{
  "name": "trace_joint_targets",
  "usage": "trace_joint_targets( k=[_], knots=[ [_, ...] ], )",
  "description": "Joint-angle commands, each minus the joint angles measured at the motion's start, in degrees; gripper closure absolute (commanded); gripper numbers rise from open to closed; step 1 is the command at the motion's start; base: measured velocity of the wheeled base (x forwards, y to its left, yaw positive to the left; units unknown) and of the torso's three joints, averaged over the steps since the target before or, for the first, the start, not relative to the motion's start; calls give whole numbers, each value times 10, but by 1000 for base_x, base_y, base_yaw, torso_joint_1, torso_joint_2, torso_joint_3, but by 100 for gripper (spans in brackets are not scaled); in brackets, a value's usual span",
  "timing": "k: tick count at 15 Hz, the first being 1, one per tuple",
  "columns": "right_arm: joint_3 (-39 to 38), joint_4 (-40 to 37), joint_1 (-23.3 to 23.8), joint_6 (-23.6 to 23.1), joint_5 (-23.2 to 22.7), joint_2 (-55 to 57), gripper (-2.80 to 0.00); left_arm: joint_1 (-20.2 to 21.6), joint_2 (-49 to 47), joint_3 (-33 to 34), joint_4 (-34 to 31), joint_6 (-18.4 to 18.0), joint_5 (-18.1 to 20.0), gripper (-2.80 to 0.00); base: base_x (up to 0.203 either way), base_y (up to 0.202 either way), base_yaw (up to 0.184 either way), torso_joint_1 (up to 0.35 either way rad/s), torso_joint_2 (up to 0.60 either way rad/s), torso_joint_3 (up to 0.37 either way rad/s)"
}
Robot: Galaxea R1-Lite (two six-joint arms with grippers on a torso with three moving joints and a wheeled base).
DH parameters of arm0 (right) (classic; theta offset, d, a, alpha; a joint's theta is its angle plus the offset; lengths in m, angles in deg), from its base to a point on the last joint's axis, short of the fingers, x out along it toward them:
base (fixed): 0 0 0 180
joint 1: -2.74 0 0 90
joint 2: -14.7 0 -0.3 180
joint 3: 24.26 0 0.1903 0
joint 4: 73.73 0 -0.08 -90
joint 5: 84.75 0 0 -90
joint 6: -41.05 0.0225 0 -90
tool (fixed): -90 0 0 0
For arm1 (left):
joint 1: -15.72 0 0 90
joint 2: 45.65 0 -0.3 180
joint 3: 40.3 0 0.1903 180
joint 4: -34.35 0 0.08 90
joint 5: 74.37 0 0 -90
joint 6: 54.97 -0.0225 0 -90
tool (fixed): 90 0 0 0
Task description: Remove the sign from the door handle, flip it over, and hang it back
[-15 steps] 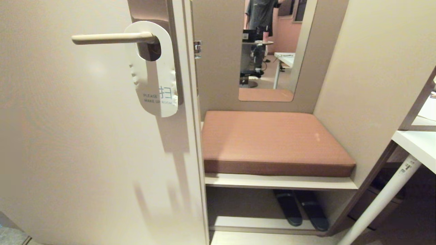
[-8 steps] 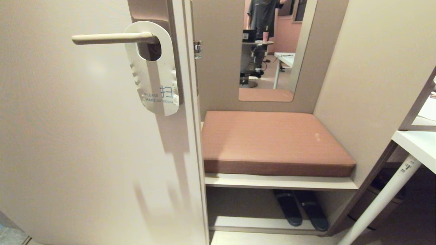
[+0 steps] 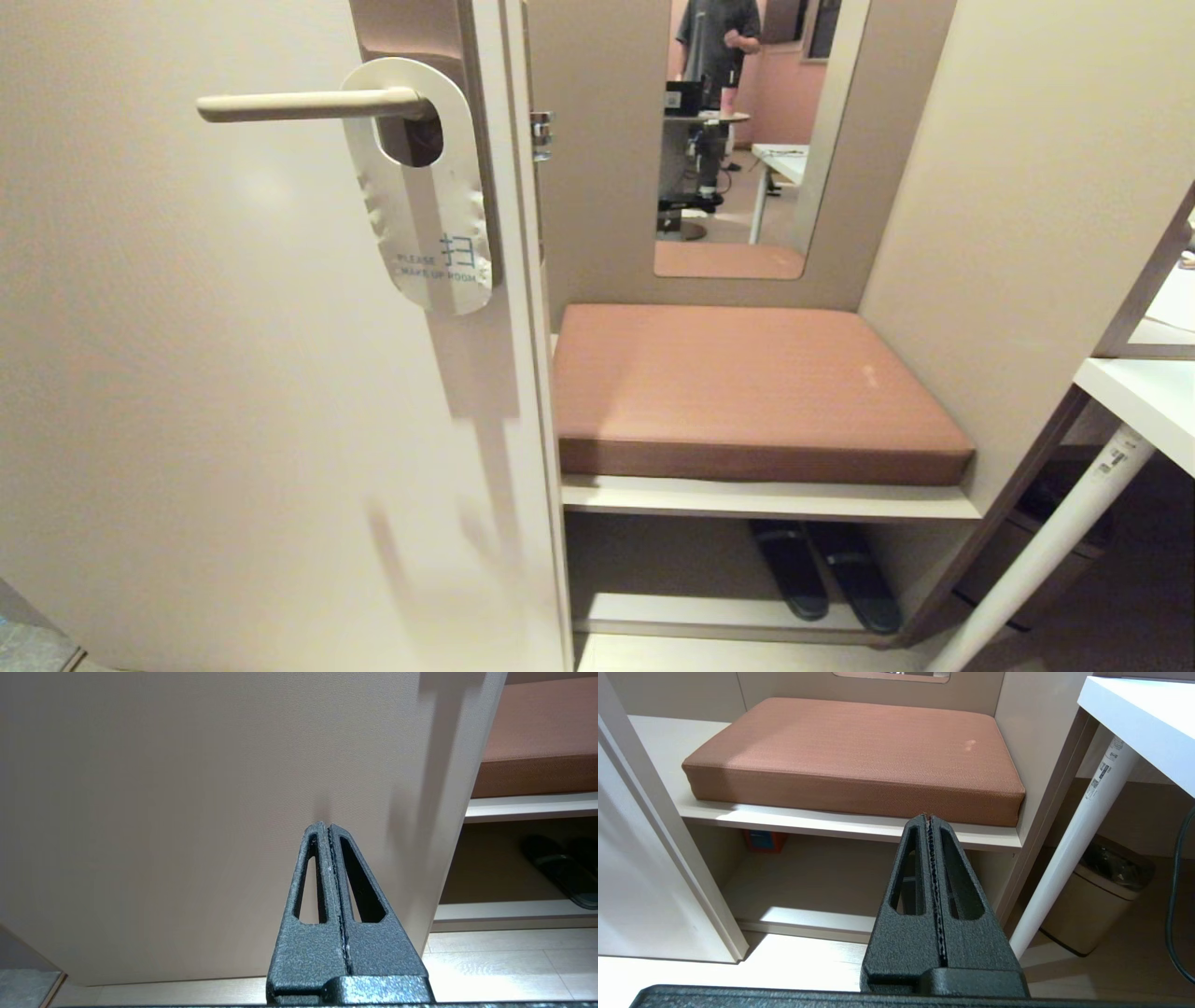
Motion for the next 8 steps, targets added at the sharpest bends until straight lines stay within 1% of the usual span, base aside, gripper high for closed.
trace_joint_targets(
  k=[1, 8],
  knots=[
    [0, 0, 0, 0, 0, 0, 0, 0, 0, 0, 0, 0, 0, 0, 0, 0, 0, 0, 0, 0],
    [0, 0, 0, -1, 0, -1, 0, 0, 0, 0, 0, 0, 0, 0, 0, 0, 0, 0, 0, 0]
  ],
)
